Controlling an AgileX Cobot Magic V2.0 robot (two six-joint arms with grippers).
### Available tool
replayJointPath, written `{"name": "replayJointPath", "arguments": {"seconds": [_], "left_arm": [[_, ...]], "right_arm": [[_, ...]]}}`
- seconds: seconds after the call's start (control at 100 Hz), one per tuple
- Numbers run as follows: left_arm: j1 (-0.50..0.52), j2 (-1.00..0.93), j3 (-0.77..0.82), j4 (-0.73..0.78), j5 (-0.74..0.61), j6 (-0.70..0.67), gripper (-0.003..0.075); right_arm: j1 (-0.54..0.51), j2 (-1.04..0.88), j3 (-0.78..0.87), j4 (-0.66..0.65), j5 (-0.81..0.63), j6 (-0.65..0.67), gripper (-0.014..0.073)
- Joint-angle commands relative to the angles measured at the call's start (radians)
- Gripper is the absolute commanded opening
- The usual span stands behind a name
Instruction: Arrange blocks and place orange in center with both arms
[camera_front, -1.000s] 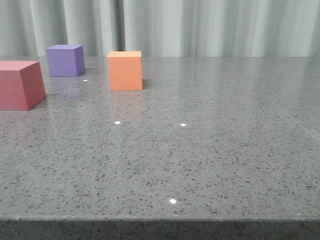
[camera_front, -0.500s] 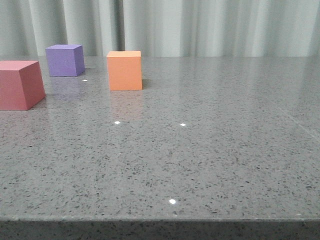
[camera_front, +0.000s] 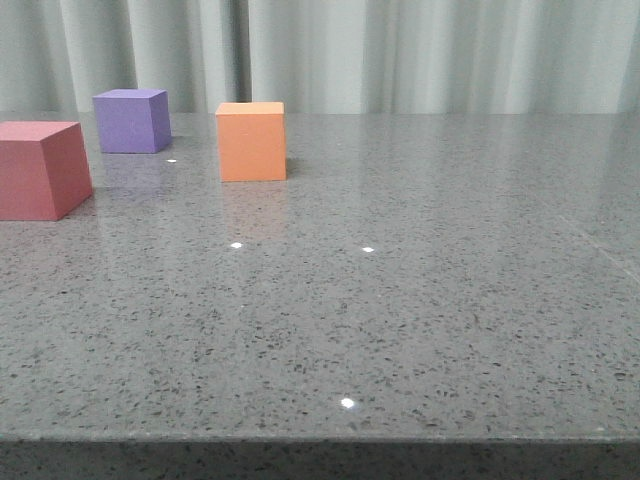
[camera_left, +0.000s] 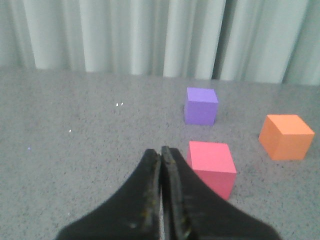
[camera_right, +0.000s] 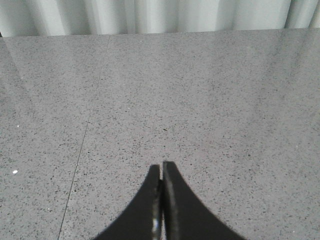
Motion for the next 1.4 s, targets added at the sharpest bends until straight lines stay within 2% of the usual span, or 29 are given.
{"name": "replayJointPath", "arguments": {"seconds": [0.0,0.16,0.57,0.62,0.69,0.76,0.86,0.93,0.98,1.18,1.39], "left_arm": [[-0.001,0.117,-0.124,-0.008,0.062,-0.006,-0.002],[-0.001,0.261,-0.233,-0.008,0.168,-0.006,-0.002],[-0.001,0.395,-0.247,-0.008,0.211,-0.006,-0.0006],[-0.001,0.397,-0.247,-0.008,0.217,-0.006,0.0032],[-0.001,0.397,-0.247,-0.008,0.222,-0.006,0.0132],[-0.001,0.397,-0.247,-0.005,0.233,-0.006,0.028],[-0.001,0.397,-0.247,0.003,0.245,-0.006,0.054],[-0.001,0.397,-0.247,0.009,0.241,-0.006,0.0647],[-0.001,0.397,-0.247,0.009,0.242,-0.006,0.0674],[-0.001,0.409,-0.263,-0.042,0.242,-0.006,0.0669],[-0.023,0.518,-0.378,-0.115,0.237,-0.006,0.0669]], "right_arm": [[-0.007,0.004,-0.024,-0.024,-0.065,0.001,-0.0068],[-0.007,0.004,-0.024,-0.024,-0.065,0.001,-0.0068],[-0.007,0.004,-0.024,-0.024,-0.065,0.001,-0.0068],[-0.007,0.004,-0.024,-0.024,-0.065,0.001,-0.0068],[-0.007,0.004,-0.024,-0.024,-0.065,0.001,-0.0068],[-0.007,0.004,-0.024,-0.024,-0.065,0.001,-0.0068],[-0.007,0.004,-0.024,-0.024,-0.065,0.001,-0.0068],[-0.007,0.004,-0.024,-0.024,-0.065,0.001,-0.0068],[-0.007,0.004,-0.024,-0.024,-0.065,0.001,-0.0068],[-0.007,0.004,-0.024,-0.024,-0.065,0.001,-0.0068],[-0.007,0.004,-0.024,-0.024,-0.065,0.001,-0.0068]]}}
